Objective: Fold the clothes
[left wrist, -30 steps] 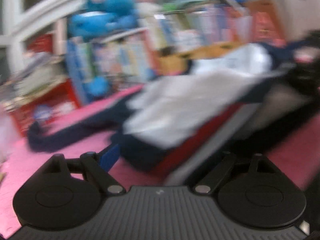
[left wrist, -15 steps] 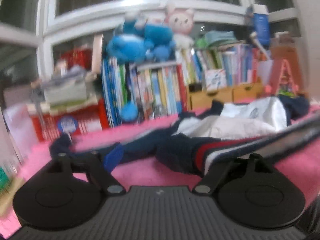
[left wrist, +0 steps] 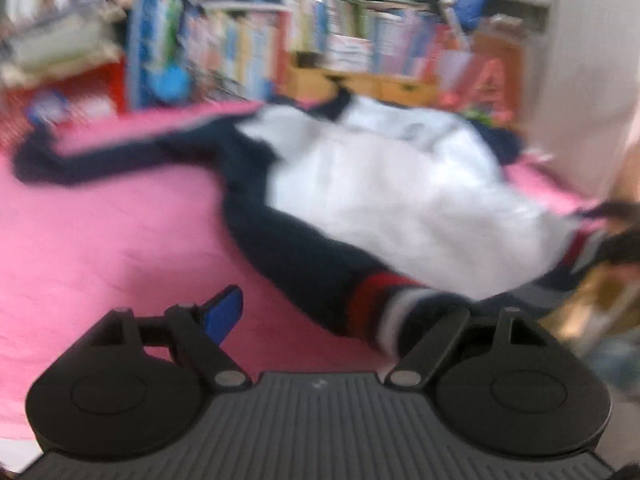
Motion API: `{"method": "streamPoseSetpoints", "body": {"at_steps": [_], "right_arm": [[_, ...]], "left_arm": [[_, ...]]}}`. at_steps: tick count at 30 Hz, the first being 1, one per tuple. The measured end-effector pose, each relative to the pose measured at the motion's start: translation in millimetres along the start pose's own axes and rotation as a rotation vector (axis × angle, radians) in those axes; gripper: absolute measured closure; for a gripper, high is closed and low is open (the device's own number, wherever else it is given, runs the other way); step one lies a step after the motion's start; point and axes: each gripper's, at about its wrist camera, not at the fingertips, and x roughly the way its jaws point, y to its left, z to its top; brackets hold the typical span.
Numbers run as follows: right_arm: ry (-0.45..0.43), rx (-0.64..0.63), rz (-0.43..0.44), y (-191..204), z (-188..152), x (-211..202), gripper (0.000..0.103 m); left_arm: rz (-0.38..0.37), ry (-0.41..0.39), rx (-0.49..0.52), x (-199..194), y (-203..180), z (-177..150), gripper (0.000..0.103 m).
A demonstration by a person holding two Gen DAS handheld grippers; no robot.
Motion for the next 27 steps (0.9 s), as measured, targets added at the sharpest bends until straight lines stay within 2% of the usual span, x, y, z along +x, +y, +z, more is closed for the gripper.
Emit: {"method": "streamPoseSetpoints", "body": {"at_steps": [2,4,9,10,12,13,15,16,18,20,22,24,27], "right_arm": [[0.026,-0.007,0.128,7,-1,2,0.029],[0.009,-0.012,0.235,11,4,-2,0.027],[-0.124,0.115,0.531,-2,37,-15,0.017],[-0.157,0.142,0.587,-7,46,-15,0.014],[-0.211,0.190,0.667,-17,67,-9,0.006],[-0.233,0.205,0.691,-21,77,-4,0.003],[-0.234,0.172,0.620,-12,101,18,0.003],[-0.226,0.149,0.572,-4,112,31,0.005],[-0.187,0.113,0.494,22,131,67,0.016],[-0.132,0.076,0.464,52,146,107,0.045],[-0.095,0.020,0.415,82,154,141,0.054],[-0.065,-0.043,0.362,110,158,170,0.055],[-0.009,-0.105,0.384,139,150,192,0.055]], "left_arm": [[-0.135,-0.012,-0.048,-8,8,0,0.021],[-0.236,-0.045,-0.089,-15,13,3,0.016],[-0.467,-0.149,-0.196,-28,26,20,0.014],[-0.491,-0.172,-0.206,-30,28,23,0.009],[-0.452,-0.219,-0.198,-32,27,28,0.002],[-0.396,-0.220,-0.193,-27,27,31,0.002],[-0.286,-0.212,-0.188,-13,25,36,0.003],[-0.236,-0.183,-0.207,-1,27,37,0.005],[-0.153,-0.172,-0.272,17,35,37,0.006],[-0.084,-0.202,-0.362,27,54,38,0.006],[-0.002,-0.252,-0.498,32,87,42,0.006],[0.091,-0.291,-0.597,37,125,49,0.006],[0.291,-0.323,-0.601,47,177,66,0.006]]}}
